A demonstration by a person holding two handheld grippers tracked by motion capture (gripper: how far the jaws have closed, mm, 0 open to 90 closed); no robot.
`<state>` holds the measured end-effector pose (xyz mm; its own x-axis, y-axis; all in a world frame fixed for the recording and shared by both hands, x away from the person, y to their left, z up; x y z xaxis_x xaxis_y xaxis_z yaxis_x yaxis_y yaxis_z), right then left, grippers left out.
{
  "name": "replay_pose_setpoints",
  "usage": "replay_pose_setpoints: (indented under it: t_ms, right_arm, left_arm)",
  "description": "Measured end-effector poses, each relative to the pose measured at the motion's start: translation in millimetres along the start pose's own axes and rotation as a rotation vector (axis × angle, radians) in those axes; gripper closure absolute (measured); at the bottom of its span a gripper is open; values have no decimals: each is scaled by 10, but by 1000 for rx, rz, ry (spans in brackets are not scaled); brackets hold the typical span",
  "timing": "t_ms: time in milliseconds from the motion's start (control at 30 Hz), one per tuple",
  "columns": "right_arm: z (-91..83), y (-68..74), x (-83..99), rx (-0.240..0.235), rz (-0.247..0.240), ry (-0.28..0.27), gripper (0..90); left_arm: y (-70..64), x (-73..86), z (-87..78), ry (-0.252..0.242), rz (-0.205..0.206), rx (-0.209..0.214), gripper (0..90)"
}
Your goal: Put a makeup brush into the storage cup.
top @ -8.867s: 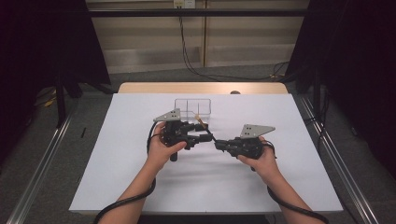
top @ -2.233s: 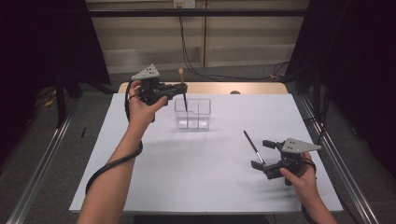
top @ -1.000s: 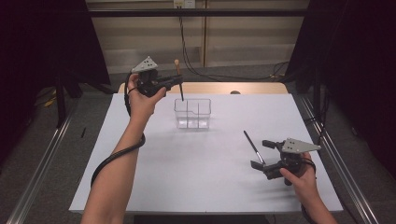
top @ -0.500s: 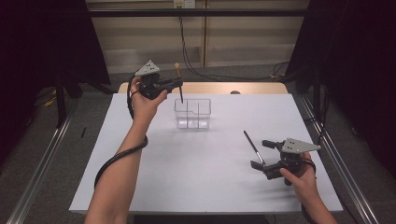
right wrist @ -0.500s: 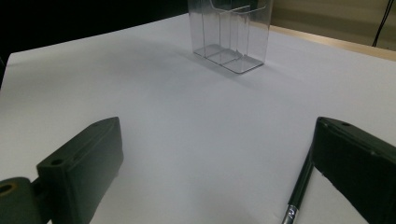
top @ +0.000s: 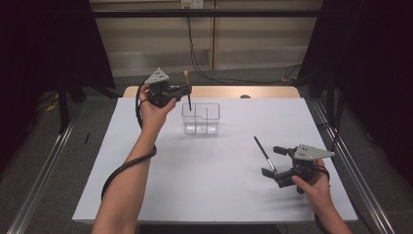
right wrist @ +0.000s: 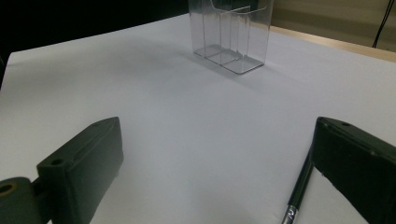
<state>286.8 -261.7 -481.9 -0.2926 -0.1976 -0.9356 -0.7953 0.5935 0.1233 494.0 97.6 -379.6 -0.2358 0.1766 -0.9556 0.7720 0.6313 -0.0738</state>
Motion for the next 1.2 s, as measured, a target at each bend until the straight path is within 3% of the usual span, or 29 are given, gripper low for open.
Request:
replay_pose_setpoints:
  t_ms: [1200]
  right_arm:
    - [-1,0,-2,3,-4,-2,21]
  left_arm:
    - [-36,280,41,39,-14,20,828]
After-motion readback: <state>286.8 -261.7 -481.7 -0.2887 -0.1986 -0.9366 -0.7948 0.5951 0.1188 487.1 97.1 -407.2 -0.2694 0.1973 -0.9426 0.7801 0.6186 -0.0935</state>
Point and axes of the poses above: each handheld gripper's, and its own axes: z roughly forward along the jaws, x roughly out of its underside, y roughly to its left, the point moved 4 cm from there along z, roughly forward along the jaws, and after that the axes turned 4 degrees about -x, right-handed, at the moved point
